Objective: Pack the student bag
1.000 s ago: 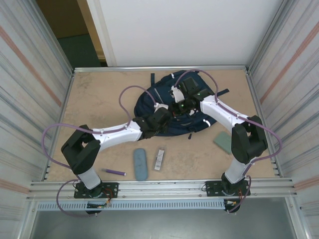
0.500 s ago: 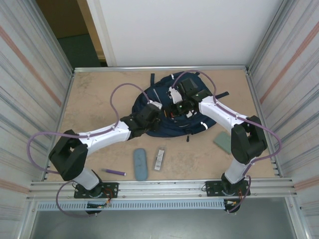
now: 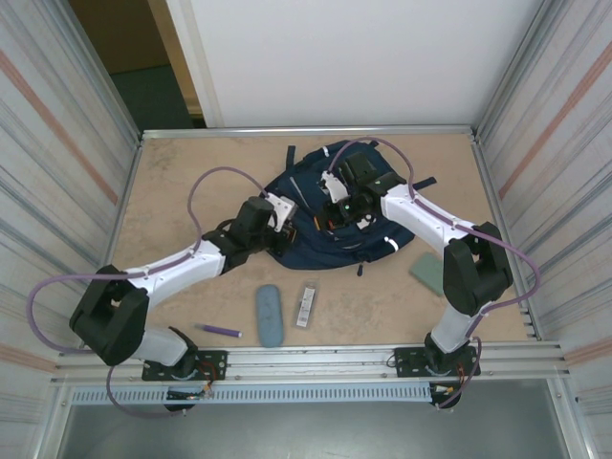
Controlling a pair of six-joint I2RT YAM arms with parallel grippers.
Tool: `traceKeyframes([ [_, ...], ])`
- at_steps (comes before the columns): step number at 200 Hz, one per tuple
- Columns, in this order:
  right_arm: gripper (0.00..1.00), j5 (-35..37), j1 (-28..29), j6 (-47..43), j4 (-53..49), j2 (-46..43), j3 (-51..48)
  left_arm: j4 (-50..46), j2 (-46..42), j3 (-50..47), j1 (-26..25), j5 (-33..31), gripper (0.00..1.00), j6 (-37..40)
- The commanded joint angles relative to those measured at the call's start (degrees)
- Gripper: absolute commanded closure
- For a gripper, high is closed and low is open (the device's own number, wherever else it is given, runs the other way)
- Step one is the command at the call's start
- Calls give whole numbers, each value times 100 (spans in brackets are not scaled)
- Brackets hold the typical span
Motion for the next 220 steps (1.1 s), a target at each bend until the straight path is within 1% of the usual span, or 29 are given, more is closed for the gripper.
traceKeyframes([
  [1,100,-157,51,-592,-842,-121,266,356,-204,-51,676,258,100,108],
  [12,100,-12,54,-734,-995,-119,336,421,-198,-65,928,467,100,72],
  [20,100,139,63,-850,-1100,-112,386,418,-227,-62,1030,505,100,95],
  [37,100,551,126,-1178,-1397,-70,584,473,-335,-121,1061,526,100,285],
  [54,100,943,306,-1596,-1541,-83,682,845,-358,-336,1069,536,100,328],
  [71,100,1395,494,-1990,-1534,-96,630,1055,-232,-388,1100,1023,100,149],
  [79,100,1562,560,-2166,-1527,-77,624,1110,-163,-395,1098,1352,100,24],
  [89,100,1691,599,-2352,-1482,-28,621,1152,-103,-412,1019,1718,100,-28],
  [100,100,1744,583,-2474,-1365,34,642,1139,-105,-479,824,1841,100,61],
  [121,100,1875,608,-2666,-1045,51,681,1090,-241,-625,427,1731,100,71],
  [136,100,1699,642,-3175,-844,19,632,1128,-407,-738,244,1724,100,-130],
  [159,100,1857,750,-3783,-471,9,551,1248,-543,-872,-3,1777,100,-346],
  [167,94,1928,754,-3846,-273,36,494,1285,-510,-879,-99,1753,100,-427],
  [174,89,2074,732,-3807,-67,72,441,1441,-463,-925,-121,1755,100,-684],
  [186,73,2597,704,-3443,293,178,414,1940,-327,-1056,-122,1758,100,-1290],
  [192,67,2805,681,-3187,358,230,425,2203,-233,-1101,-129,1842,100,-1535],
  [205,61,3161,625,-2649,341,179,355,2421,-12,-1044,-214,1898,100,-1848],
  [220,58,3501,613,-1994,293,-157,43,2261,202,-783,-359,1896,100,-1832],
])
